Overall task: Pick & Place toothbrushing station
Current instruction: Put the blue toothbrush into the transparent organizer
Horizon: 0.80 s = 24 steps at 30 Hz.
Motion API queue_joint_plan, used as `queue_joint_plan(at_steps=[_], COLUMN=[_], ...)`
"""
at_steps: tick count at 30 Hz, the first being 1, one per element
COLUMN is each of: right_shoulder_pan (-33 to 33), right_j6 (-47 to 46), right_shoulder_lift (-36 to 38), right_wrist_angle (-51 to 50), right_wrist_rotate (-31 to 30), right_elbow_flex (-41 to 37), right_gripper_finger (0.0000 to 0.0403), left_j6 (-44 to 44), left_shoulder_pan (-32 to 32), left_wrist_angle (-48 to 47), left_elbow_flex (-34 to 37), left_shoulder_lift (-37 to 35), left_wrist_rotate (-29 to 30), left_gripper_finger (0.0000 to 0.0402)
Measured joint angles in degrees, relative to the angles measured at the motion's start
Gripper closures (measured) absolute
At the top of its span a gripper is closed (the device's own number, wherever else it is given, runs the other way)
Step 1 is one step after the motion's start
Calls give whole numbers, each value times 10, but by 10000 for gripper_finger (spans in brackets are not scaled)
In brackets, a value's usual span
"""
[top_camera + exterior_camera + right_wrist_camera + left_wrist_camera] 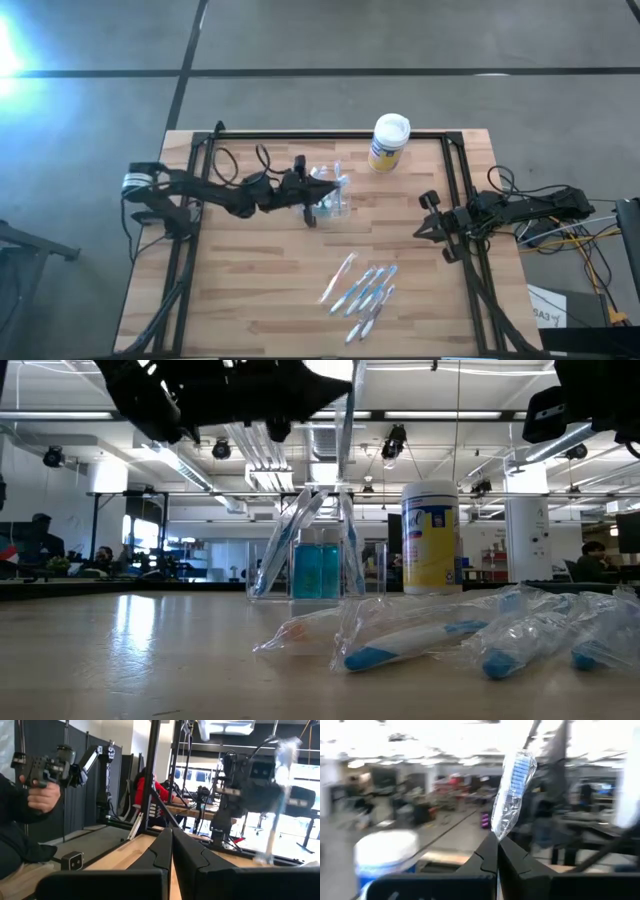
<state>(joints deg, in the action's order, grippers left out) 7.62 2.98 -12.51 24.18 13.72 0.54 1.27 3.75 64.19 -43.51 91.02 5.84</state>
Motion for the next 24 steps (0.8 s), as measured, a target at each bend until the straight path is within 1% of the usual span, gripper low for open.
queue_joint_plan(at_steps=[2, 4, 8, 12, 17, 21, 24], right_shoulder_pan=[0, 0, 0, 0, 0, 0, 0], right_j6=[0, 2, 2, 1, 0, 0, 1], right_shoulder_lift=[0, 0, 0, 0, 0, 0, 0], right_wrist_angle=[0, 0, 1, 2, 1, 0, 1], right_wrist_rotate=[0, 0, 0, 0, 0, 0, 0], right_elbow_flex=[0, 0, 0, 0, 0, 0, 0], right_gripper_finger=[394, 394, 394, 394, 394, 394, 394], left_j6=[7, 16, 22, 7, -14, -21, -16], left_shoulder_pan=[-4, -6, -10, -10, -8, -8, -8], left_wrist_angle=[4, 3, 7, 0, -9, -19, -24], left_elbow_flex=[-4, -13, -53, -88, -100, -100, -99], left_shoulder_lift=[24, 48, 99, 139, 162, 169, 179], left_wrist_rotate=[37, 57, 73, 77, 119, 139, 142], left_gripper_finger=[401, 401, 401, 401, 401, 401, 401])
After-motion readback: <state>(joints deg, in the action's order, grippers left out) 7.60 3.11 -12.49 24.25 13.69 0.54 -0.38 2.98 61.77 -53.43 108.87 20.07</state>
